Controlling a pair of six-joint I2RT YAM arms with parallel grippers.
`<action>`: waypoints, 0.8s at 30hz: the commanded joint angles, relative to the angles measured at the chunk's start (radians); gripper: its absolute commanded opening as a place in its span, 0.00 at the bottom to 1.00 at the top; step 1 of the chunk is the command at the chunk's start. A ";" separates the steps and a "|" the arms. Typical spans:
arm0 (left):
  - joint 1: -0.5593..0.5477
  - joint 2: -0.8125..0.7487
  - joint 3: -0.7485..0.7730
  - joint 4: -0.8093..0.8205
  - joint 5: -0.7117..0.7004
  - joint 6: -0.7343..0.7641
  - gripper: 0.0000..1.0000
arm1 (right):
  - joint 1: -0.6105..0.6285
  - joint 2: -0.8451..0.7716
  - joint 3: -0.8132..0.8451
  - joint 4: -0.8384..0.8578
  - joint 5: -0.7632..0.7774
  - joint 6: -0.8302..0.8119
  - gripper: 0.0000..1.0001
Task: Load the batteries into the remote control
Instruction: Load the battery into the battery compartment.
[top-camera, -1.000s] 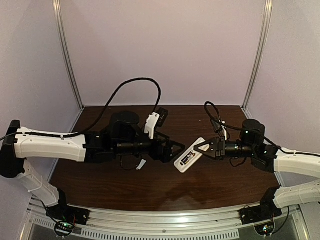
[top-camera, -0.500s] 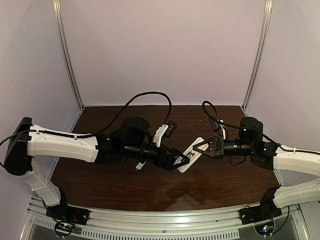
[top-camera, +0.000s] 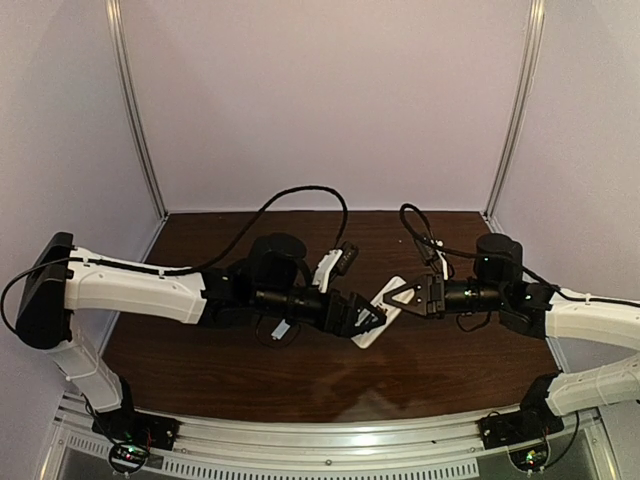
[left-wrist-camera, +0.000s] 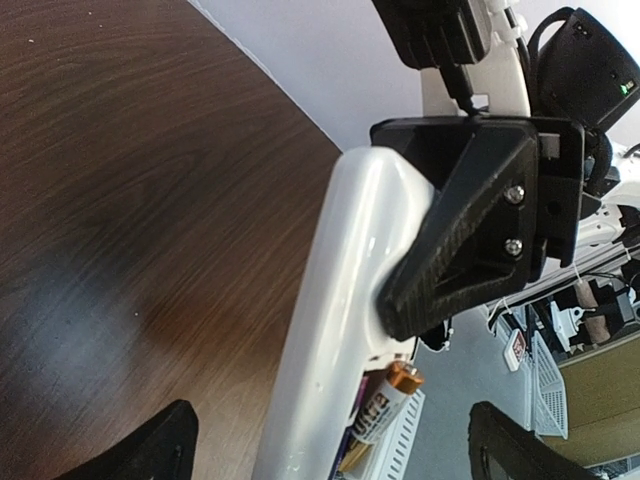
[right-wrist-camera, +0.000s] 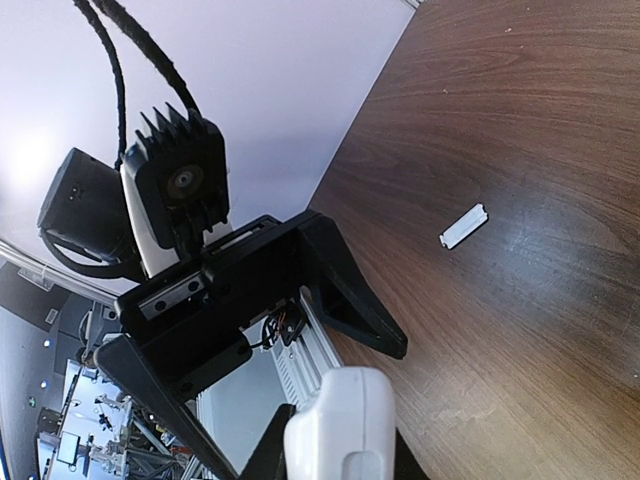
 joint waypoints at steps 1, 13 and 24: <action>0.003 0.014 0.025 0.056 0.015 -0.025 0.95 | 0.011 -0.003 0.036 0.000 0.003 -0.026 0.00; 0.015 0.026 0.026 0.069 0.021 -0.051 0.85 | 0.022 -0.006 0.041 -0.016 0.007 -0.043 0.00; 0.016 0.049 0.043 0.067 0.038 -0.064 0.79 | 0.031 -0.008 0.049 -0.027 0.013 -0.060 0.00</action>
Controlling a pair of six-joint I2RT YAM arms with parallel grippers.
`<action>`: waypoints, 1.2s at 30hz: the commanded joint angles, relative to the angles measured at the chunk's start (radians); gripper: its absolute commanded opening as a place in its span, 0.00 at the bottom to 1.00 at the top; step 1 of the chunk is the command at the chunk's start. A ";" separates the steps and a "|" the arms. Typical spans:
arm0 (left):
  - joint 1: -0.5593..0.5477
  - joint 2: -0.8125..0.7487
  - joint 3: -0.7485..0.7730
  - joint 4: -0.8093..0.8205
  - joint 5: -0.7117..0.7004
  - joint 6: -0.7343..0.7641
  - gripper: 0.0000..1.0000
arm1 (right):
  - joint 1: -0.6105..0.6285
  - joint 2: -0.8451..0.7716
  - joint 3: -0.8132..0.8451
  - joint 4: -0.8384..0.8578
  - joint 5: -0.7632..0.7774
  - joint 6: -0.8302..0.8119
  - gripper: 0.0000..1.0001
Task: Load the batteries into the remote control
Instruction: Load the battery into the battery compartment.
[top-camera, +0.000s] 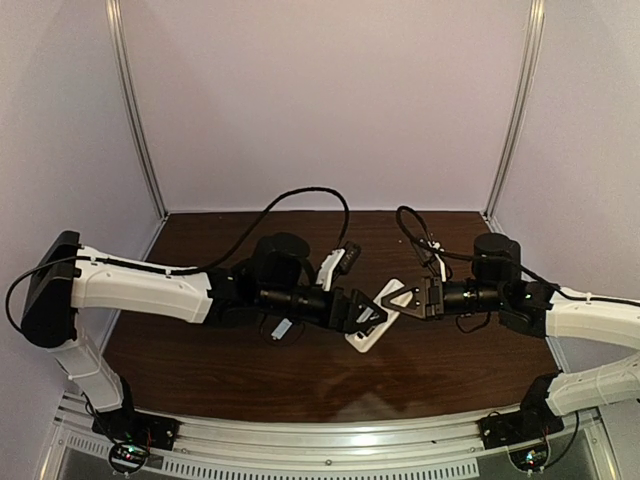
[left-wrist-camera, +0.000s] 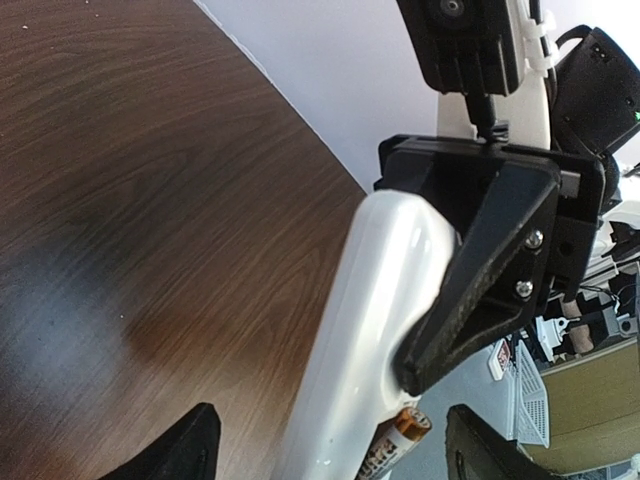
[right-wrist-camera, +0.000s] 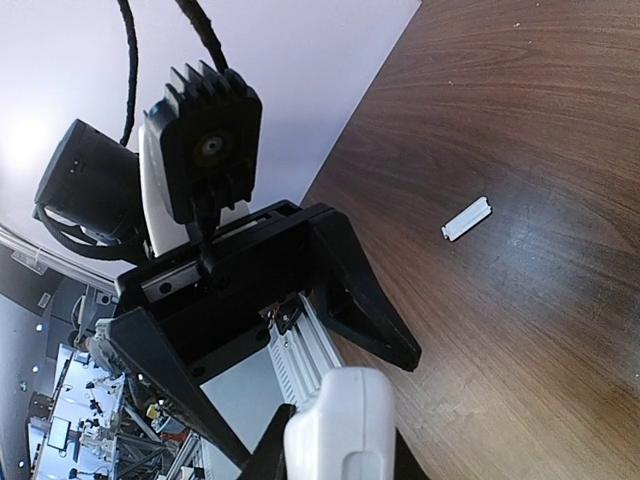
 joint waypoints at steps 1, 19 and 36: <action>0.009 0.021 0.027 0.035 0.019 -0.012 0.78 | 0.010 -0.009 0.031 0.012 0.013 -0.020 0.00; 0.021 0.046 -0.040 0.091 0.077 -0.070 0.67 | 0.010 -0.047 0.041 0.023 0.020 -0.038 0.00; 0.022 0.100 -0.078 0.158 0.164 -0.065 0.57 | 0.004 -0.068 0.043 0.127 -0.037 0.014 0.00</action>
